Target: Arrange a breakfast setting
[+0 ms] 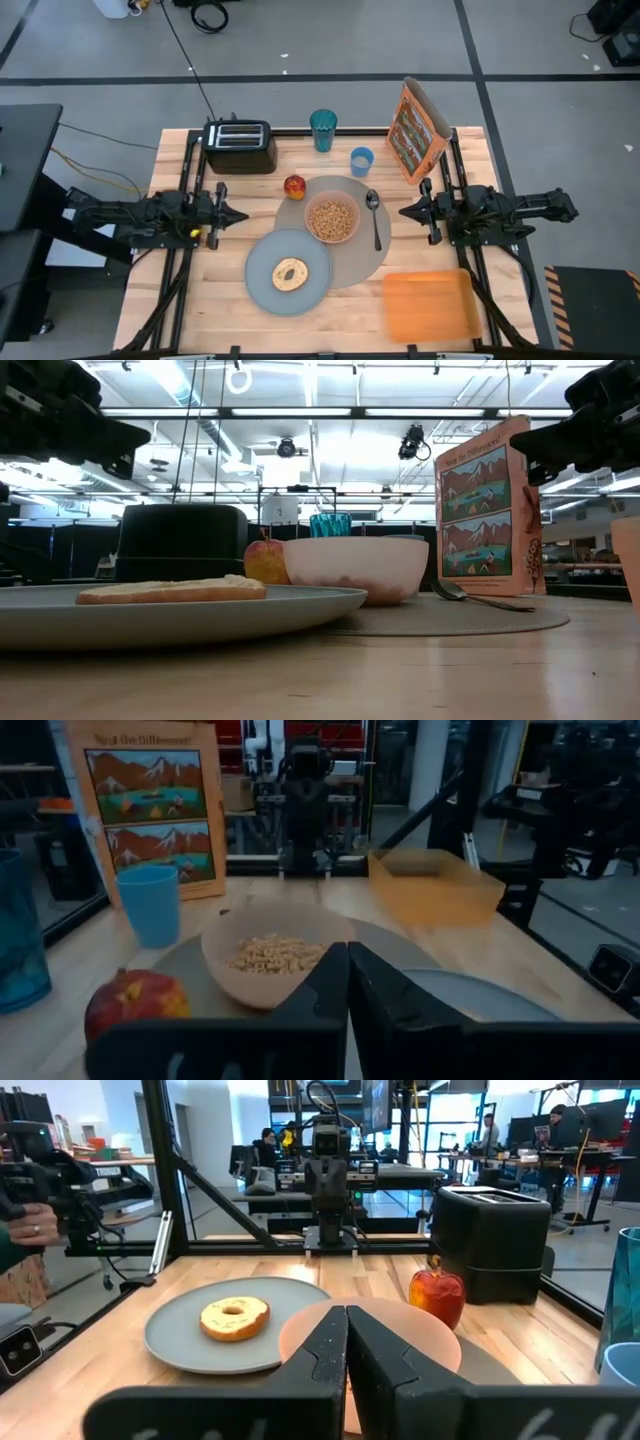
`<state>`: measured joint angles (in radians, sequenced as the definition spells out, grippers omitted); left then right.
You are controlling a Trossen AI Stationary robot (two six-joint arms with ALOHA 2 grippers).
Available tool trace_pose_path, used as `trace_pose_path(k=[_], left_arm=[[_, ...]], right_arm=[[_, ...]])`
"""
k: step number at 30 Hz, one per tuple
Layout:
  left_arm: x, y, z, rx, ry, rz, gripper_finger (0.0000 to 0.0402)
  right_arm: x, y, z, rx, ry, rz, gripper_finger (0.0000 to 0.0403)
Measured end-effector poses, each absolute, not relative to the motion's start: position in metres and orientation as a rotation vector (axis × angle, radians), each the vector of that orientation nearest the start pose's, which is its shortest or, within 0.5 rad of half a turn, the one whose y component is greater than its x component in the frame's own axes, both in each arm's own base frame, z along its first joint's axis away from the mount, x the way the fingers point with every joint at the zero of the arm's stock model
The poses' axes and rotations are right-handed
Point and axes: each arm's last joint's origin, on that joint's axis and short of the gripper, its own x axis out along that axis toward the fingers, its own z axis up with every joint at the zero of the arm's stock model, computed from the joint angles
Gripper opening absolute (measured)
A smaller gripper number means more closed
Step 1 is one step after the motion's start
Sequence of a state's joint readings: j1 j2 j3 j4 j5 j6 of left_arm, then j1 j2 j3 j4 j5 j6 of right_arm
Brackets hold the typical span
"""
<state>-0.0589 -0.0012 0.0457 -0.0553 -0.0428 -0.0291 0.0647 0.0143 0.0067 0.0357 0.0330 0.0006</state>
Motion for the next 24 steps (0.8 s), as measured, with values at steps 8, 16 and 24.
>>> trace_pose_path(k=[8, 16, 24], left_arm=[[0.099, -0.006, 0.167, -0.036, -0.006, -0.06, 0.0013], [0.102, -0.006, 0.164, -0.064, 0.031, -0.043, 0.0019], [0.102, -0.006, 0.164, -0.066, 0.027, -0.043, 0.002]], right_arm=[[0.098, 0.005, 0.169, 0.002, -0.035, 0.034, 0.0018], [0.098, 0.005, 0.17, 0.003, -0.047, 0.032, 0.0018], [0.098, 0.005, 0.171, 0.003, -0.054, 0.032, 0.0018]])
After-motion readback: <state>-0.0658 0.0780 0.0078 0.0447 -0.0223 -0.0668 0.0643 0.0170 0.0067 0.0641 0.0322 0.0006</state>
